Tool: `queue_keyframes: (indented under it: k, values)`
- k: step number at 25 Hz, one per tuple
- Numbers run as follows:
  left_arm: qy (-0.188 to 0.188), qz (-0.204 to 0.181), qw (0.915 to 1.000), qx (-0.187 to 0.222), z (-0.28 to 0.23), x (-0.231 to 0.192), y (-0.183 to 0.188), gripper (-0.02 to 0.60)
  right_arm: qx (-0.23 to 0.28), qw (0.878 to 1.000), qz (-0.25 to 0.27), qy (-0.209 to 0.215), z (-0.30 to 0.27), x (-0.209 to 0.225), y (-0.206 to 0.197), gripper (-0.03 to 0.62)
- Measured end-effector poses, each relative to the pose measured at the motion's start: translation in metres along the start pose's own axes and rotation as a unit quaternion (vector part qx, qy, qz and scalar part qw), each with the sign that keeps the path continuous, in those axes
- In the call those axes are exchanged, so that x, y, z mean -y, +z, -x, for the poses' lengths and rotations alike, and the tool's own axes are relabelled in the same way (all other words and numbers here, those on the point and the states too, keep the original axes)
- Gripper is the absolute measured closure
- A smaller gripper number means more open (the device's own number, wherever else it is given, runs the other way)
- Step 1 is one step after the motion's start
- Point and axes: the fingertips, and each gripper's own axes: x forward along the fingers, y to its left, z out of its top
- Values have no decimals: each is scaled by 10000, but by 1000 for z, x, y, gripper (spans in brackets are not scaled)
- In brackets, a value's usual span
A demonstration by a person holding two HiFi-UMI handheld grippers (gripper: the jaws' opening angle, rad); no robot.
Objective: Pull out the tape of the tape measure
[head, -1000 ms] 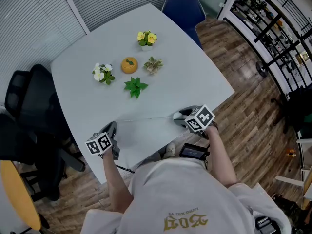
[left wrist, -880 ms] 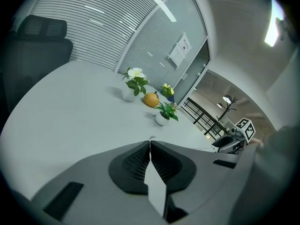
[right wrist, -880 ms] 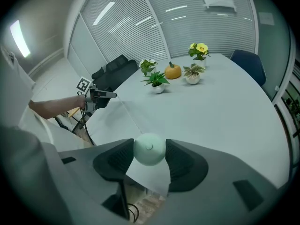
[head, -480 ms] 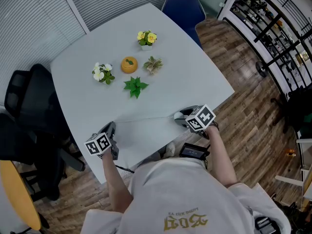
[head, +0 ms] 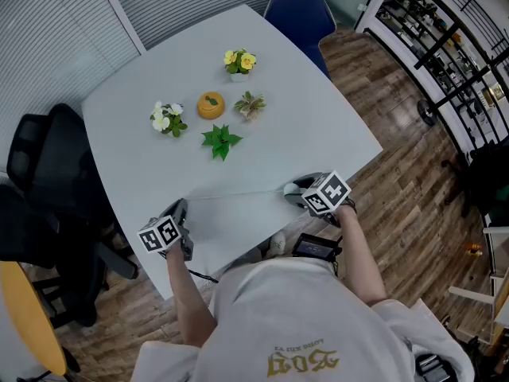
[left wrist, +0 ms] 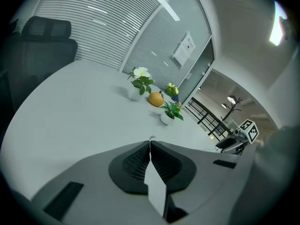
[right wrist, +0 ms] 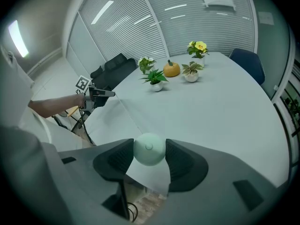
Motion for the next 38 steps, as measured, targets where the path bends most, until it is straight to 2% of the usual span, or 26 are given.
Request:
queue_keyframes:
  k: [13, 20, 34, 38]
  values:
    - [233, 140, 9996, -35, 3, -12, -1, 571, -103, 9999, -17, -8, -2, 1, -3, 365]
    - [132, 117, 9998, -60, -5, -6, 0, 571, -163, 9998, 42, -55, -7, 4, 0, 365]
    - [134, 65, 9994, -307, -26, -2, -2, 571, -252, 9992, -29, -310, -17, 30, 0, 365]
    - [253, 9, 9986, -455, -35, -5, -4, 571, -321, 9982, -20, -505, -22, 40, 4, 365]
